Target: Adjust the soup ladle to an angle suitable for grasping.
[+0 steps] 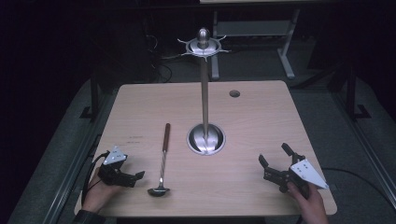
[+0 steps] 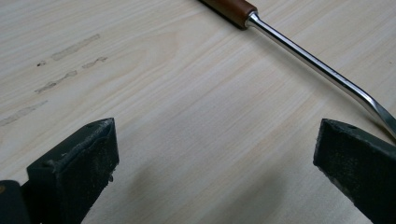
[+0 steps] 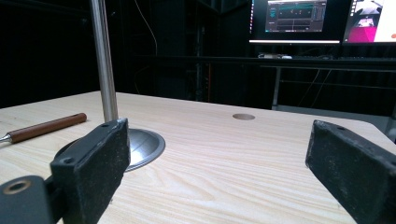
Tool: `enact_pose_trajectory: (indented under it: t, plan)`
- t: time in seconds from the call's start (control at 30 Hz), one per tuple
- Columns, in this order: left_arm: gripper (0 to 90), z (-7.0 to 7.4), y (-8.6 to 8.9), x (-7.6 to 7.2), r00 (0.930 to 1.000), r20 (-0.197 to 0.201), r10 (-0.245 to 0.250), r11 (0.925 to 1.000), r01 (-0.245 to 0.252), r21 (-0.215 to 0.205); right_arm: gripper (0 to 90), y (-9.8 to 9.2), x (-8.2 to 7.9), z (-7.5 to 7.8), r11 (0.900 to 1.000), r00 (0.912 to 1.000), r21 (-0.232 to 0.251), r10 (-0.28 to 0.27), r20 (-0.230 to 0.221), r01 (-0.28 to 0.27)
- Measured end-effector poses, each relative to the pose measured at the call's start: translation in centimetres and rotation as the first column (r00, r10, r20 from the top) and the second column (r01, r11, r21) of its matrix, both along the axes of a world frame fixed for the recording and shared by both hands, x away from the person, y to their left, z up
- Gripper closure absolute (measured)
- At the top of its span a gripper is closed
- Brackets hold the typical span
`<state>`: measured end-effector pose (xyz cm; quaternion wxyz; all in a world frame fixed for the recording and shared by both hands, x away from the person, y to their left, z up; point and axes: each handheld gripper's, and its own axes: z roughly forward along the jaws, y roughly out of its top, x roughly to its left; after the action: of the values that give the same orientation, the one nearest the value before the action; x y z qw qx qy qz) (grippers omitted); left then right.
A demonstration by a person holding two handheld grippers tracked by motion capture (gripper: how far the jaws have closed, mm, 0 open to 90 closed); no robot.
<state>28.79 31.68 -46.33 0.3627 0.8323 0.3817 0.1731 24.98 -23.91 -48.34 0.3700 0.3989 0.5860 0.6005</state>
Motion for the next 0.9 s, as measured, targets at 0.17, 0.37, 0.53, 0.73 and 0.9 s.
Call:
enact_pose_trajectory:
  t: [0.17,0.37,0.53,0.73,0.9]
  plan:
    - [7.6,0.2,0.2,0.0,1.0000,0.000,-0.001,0.9999,0.001,-0.013,6.1,0.0,0.0,0.0,1.000,1.0000,0.000,0.002,0.000,-0.002]
    - [15.6,0.5,0.1,0.2,0.9998,0.001,0.019,0.9996,-0.019,-0.020,6.0,-0.1,0.0,0.0,1.000,1.0000,0.001,0.005,-0.002,-0.005]
    - [23.1,0.8,-0.3,0.4,0.9997,0.011,0.023,0.9994,-0.022,-0.028,6.0,-0.1,0.0,0.0,1.000,0.9999,0.004,0.013,-0.004,-0.013]
    - [32.3,1.2,-0.6,1.0,0.9996,-0.011,0.026,0.9993,-0.027,-0.027,6.0,0.0,0.1,0.0,1.000,1.0000,0.002,0.007,-0.003,-0.007]
    - [39.0,1.6,-1.1,1.3,0.9995,-0.016,0.026,0.9994,-0.027,-0.023,6.0,0.0,0.1,0.0,1.000,1.0000,-0.001,0.002,-0.002,-0.002]
